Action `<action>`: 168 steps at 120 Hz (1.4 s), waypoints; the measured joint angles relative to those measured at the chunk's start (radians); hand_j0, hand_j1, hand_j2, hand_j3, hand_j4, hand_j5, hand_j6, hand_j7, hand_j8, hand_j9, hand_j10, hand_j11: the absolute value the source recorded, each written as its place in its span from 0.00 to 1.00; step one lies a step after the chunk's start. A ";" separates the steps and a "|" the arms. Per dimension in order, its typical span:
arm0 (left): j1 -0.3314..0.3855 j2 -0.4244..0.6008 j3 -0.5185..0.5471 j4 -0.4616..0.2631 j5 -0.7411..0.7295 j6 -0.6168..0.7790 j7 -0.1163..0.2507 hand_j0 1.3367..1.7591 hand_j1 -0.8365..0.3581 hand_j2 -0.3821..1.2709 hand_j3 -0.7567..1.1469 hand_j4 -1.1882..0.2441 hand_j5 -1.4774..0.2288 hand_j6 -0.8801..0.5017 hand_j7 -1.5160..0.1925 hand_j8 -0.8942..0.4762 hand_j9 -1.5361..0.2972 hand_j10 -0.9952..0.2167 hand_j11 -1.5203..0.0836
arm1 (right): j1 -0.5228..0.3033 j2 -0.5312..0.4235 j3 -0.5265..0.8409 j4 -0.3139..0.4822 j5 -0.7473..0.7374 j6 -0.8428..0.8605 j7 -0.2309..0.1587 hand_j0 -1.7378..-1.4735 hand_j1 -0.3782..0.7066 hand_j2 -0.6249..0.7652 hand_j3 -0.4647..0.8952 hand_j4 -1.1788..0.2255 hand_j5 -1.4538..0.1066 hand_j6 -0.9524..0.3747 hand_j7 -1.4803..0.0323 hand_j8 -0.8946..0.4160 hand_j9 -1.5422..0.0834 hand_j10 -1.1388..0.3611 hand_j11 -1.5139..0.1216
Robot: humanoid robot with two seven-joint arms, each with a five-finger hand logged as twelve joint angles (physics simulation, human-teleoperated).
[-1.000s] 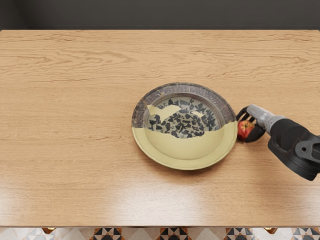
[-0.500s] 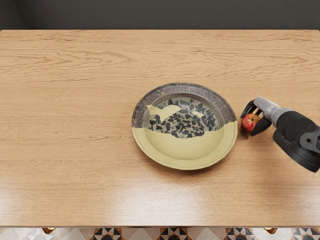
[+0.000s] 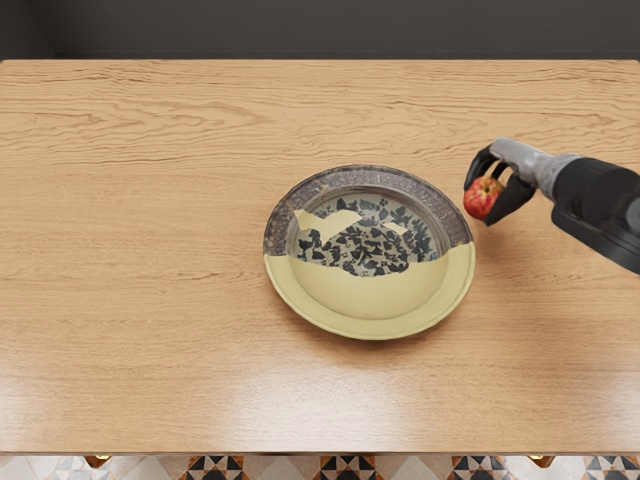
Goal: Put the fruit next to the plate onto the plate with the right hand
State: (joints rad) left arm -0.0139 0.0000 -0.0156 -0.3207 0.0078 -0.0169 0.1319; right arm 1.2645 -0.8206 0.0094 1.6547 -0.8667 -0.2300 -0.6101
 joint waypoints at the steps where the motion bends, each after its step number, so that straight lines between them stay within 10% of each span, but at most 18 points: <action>1: 0.000 0.000 0.000 0.000 0.000 0.000 0.000 0.76 0.99 0.23 0.40 0.83 0.87 0.64 0.89 0.65 0.84 0.82 0.95 | 0.001 0.000 0.004 0.001 0.000 0.005 0.000 0.31 0.62 0.62 0.34 0.37 0.24 0.49 0.34 0.48 0.32 0.39 0.29; 64: 0.000 0.000 0.000 0.000 0.000 0.000 0.000 0.76 0.99 0.23 0.40 0.83 0.87 0.64 0.89 0.65 0.84 0.82 0.95 | 0.017 0.140 0.089 0.017 0.005 0.060 0.000 0.30 0.71 0.84 0.34 0.35 0.24 0.48 0.33 0.45 0.31 0.33 0.29; 116: 0.000 0.000 0.000 0.000 0.000 0.000 0.000 0.76 0.99 0.23 0.40 0.83 0.87 0.64 0.89 0.65 0.84 0.82 0.95 | -0.052 0.170 0.089 -0.008 -0.002 0.053 0.000 0.30 0.64 0.82 0.34 0.33 0.27 0.40 0.34 0.38 0.33 0.28 0.31; 141: 0.000 0.000 0.000 0.000 0.000 0.000 0.000 0.76 0.99 0.23 0.40 0.83 0.87 0.64 0.89 0.65 0.84 0.82 0.95 | -0.058 0.196 0.111 -0.040 0.000 0.049 -0.001 0.30 0.30 0.59 0.34 0.62 0.65 0.57 0.70 0.54 0.68 0.55 0.66; 168: 0.000 0.000 0.000 0.000 0.000 0.000 0.000 0.76 0.99 0.23 0.40 0.83 0.87 0.64 0.89 0.65 0.84 0.82 0.95 | -0.057 0.106 0.266 -0.038 0.126 0.308 -0.001 0.30 0.14 0.49 0.34 0.75 0.82 0.65 0.87 0.62 0.85 0.68 0.82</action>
State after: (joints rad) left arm -0.0138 0.0000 -0.0154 -0.3209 0.0077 -0.0169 0.1319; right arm 1.2072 -0.7146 0.2749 1.6163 -0.7410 0.0783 -0.6109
